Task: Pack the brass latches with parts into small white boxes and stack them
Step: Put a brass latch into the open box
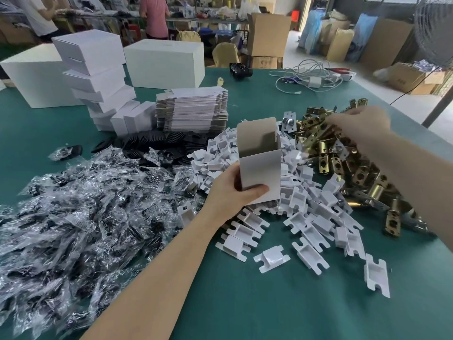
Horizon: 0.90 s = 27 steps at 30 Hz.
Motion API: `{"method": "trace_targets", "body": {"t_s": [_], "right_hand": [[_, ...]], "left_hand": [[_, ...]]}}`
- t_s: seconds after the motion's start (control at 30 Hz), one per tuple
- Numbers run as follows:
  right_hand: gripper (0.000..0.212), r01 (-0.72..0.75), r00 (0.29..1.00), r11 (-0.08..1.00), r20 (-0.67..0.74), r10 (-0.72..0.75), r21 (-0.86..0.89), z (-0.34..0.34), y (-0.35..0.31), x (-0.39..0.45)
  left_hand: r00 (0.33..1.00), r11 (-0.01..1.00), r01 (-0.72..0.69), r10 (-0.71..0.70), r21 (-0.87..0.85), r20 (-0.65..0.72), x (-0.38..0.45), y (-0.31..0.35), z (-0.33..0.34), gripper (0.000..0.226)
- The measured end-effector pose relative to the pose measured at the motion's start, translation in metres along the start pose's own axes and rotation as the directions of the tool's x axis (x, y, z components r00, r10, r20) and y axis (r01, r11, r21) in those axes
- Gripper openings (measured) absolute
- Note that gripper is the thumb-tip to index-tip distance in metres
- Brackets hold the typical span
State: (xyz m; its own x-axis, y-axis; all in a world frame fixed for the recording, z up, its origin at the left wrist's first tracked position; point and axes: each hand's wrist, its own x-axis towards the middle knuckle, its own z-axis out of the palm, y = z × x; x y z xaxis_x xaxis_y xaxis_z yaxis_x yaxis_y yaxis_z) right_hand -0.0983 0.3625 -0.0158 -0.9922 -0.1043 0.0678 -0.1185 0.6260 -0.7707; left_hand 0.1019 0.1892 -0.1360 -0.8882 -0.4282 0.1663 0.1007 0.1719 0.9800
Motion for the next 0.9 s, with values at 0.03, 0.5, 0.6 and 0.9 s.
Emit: {"method": "trace_targets", "body": {"t_s": [0.03, 0.5, 0.6, 0.9], "right_hand": [[0.031, 0.142, 0.990, 0.985, -0.013, -0.144, -0.095, -0.008, -0.009, -0.001], [0.023, 0.739, 0.568, 0.626, 0.270, -0.778, 0.250, -0.055, -0.101, -0.076], [0.017, 0.820, 0.483, 0.562, 0.397, -0.781, 0.108, -0.044, -0.103, -0.076], [0.017, 0.929, 0.359, 0.335, 0.592, -0.721, -0.157, -0.032, -0.106, -0.064]], "left_hand": [[1.000, 1.000, -0.005, 0.005, 0.005, 0.005, 0.000, 0.000, 0.000, 0.051], [0.988, 0.994, -0.099, 0.092, -0.047, -0.122, 0.000, 0.005, 0.003, 0.049], [0.986, 0.993, -0.116, 0.114, -0.007, -0.125, -0.002, 0.006, 0.002, 0.047], [0.986, 0.991, -0.129, 0.131, 0.033, -0.104, 0.000, 0.004, 0.001, 0.053]]}}
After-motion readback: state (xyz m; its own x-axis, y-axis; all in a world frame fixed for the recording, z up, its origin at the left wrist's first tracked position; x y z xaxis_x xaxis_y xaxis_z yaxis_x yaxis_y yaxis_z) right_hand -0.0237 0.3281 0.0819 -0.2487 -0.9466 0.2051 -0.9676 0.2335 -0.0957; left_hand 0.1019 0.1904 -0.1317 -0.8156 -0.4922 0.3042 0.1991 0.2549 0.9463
